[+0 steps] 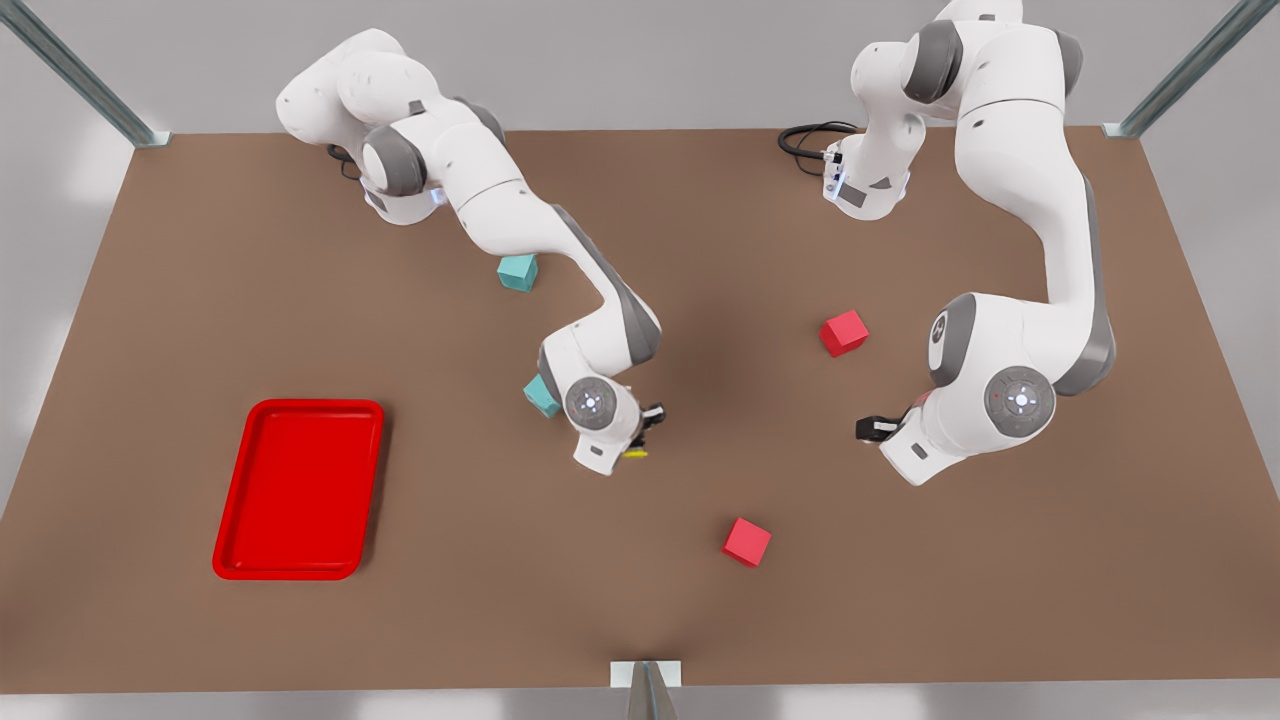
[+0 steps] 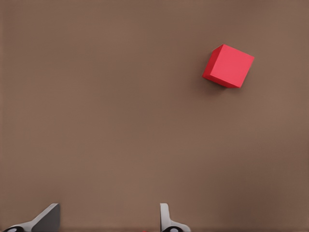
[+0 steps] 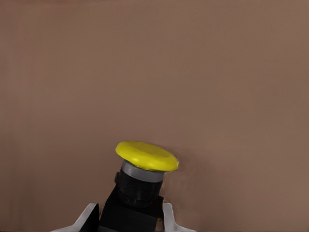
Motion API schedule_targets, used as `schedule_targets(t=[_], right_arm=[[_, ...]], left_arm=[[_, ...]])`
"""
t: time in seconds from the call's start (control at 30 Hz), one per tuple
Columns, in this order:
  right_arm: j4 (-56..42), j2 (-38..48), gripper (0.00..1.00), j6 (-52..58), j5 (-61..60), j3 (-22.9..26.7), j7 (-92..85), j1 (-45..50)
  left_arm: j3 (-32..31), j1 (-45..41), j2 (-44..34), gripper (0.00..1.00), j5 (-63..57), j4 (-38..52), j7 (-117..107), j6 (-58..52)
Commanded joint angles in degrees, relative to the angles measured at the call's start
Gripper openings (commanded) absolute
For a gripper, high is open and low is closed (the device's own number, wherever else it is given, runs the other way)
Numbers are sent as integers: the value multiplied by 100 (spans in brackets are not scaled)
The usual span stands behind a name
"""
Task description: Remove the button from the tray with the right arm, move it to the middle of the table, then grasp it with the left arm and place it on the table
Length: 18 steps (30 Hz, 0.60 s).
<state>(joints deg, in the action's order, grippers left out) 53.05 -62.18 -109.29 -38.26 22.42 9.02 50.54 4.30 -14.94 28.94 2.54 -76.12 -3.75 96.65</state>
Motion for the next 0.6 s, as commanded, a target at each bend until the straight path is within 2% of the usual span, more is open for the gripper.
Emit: schedule_targets(t=[0.0, 0.07, 0.2, 0.3, 0.33, 0.37, 0.4, 0.57], right_arm=[[-392, -286, 50, -1102, -938, -168, 2939, 35], [-576, -531, 51, -2245, -955, -379, 3360, 35], [-858, -980, 51, -3053, -955, -502, 3361, 184], [-1069, -1287, 56, -3712, -955, -704, 3817, 307], [-1077, -1323, 59, -3748, -955, -722, 3870, 334], [-1077, -1341, 97, -3748, -955, -757, 3993, 343], [-1069, -1349, 100, -3722, -955, -748, 4099, 396], [-1060, -1148, 100, -3072, -929, -800, 3906, 54]], left_arm=[[0, 0, -20, 100, -8, 1, -3, -6], [0, 0, -20, 100, -8, 1, -3, -6], [0, -9, -20, 100, -8, 1, -12, -6], [0, 0, -20, 100, -8, 1, -3, -6], [0, 0, -20, 100, -8, 1, -12, -6], [0, 0, -20, 100, -8, 9, -3, -6], [0, 0, -20, 100, -8, 1, -12, -6], [-17, -9, -46, 100, 9, 185, -12, -15]])
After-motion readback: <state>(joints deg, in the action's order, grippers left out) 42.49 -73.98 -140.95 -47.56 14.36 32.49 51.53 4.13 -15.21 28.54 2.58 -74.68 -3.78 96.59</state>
